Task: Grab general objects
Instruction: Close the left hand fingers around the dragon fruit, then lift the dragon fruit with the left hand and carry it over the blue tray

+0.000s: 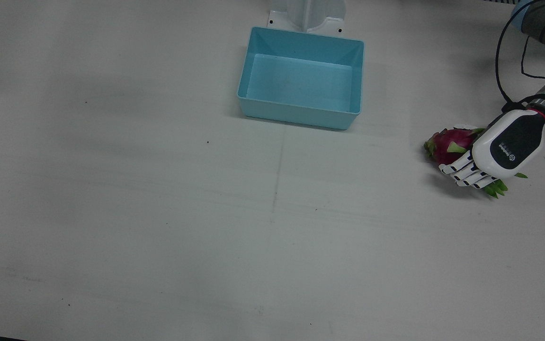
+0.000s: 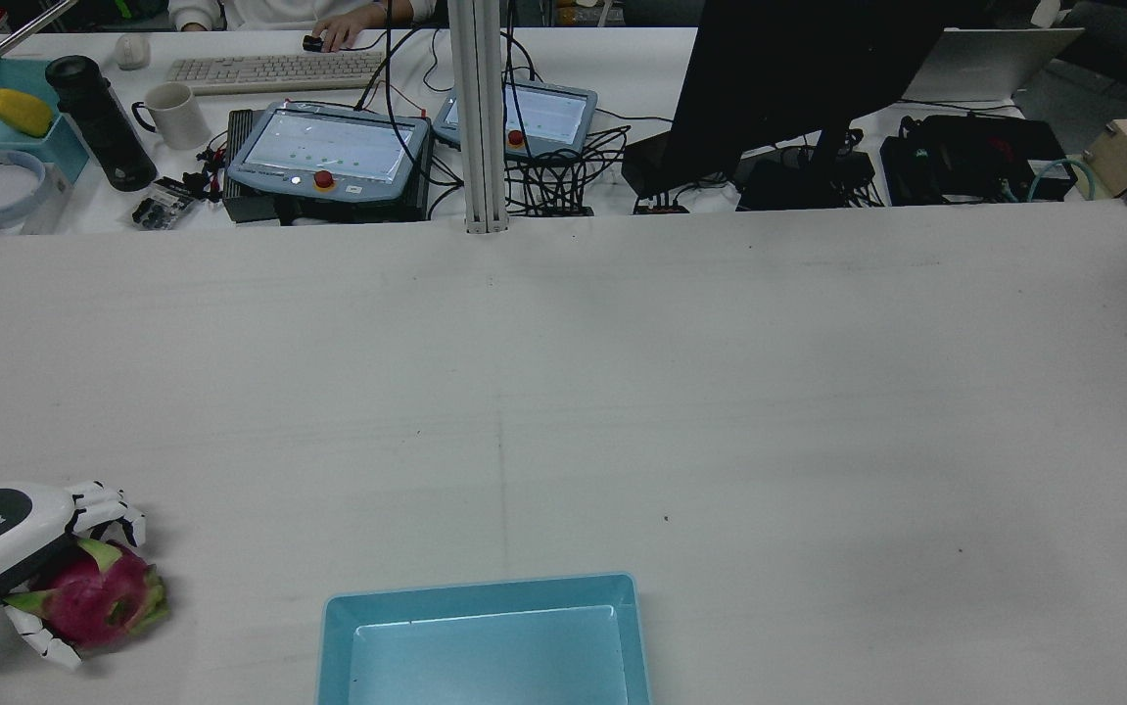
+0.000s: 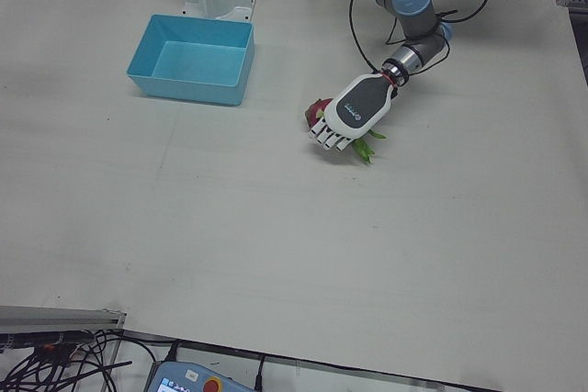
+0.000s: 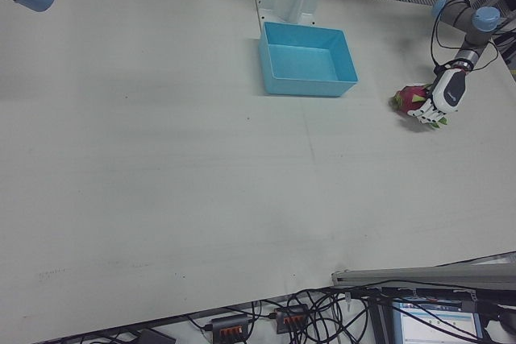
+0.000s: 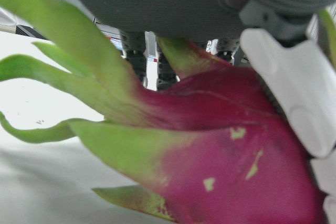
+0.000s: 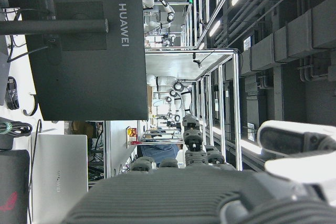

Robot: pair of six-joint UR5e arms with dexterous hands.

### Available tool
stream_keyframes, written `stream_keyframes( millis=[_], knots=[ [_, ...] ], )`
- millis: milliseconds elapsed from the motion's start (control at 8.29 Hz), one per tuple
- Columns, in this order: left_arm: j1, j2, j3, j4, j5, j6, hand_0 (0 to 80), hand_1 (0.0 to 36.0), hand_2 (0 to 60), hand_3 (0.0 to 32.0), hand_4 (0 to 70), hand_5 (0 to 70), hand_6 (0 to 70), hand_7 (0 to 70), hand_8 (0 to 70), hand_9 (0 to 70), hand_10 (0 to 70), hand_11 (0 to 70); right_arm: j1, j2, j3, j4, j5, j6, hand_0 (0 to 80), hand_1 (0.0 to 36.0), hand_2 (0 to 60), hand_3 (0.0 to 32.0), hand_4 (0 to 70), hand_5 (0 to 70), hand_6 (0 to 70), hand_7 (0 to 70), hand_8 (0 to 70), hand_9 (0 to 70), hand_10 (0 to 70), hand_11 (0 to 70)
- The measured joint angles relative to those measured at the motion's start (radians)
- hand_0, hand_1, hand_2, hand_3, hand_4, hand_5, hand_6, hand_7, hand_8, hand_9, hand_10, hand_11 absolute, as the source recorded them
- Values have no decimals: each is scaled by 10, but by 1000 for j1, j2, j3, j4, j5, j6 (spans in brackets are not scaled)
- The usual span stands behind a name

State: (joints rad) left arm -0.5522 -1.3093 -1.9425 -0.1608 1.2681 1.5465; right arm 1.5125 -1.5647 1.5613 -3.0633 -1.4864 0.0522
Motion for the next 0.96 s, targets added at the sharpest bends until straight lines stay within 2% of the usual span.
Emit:
stream_keyframes(
  millis=[241, 482, 724, 965],
  knots=[
    [-1, 2, -2, -20, -2, -11, 535, 337, 600, 0, 106, 700, 411, 700, 300, 468, 553, 700, 0, 0, 0, 0, 0, 0, 0, 0, 0, 0, 0, 0, 0, 0, 0, 0, 0, 0],
    [-6, 4, -12, -42, -6, -51, 531, 347, 600, 0, 103, 700, 404, 700, 297, 463, 552, 700, 0, 0, 0, 1, 0, 0, 0, 0, 0, 0, 0, 0, 0, 0, 0, 0, 0, 0],
    [-30, 8, -32, -59, -18, -129, 535, 360, 600, 0, 113, 700, 418, 700, 307, 471, 561, 700, 0, 1, -1, 0, 0, 0, 0, 0, 0, 0, 0, 0, 0, 0, 0, 0, 0, 0],
    [-108, 19, -46, -113, -10, -259, 542, 360, 600, 0, 147, 700, 473, 700, 342, 506, 572, 700, 0, 0, 0, 0, 0, 0, 0, 0, 0, 0, 0, 0, 0, 0, 0, 0, 0, 0]
  ],
)
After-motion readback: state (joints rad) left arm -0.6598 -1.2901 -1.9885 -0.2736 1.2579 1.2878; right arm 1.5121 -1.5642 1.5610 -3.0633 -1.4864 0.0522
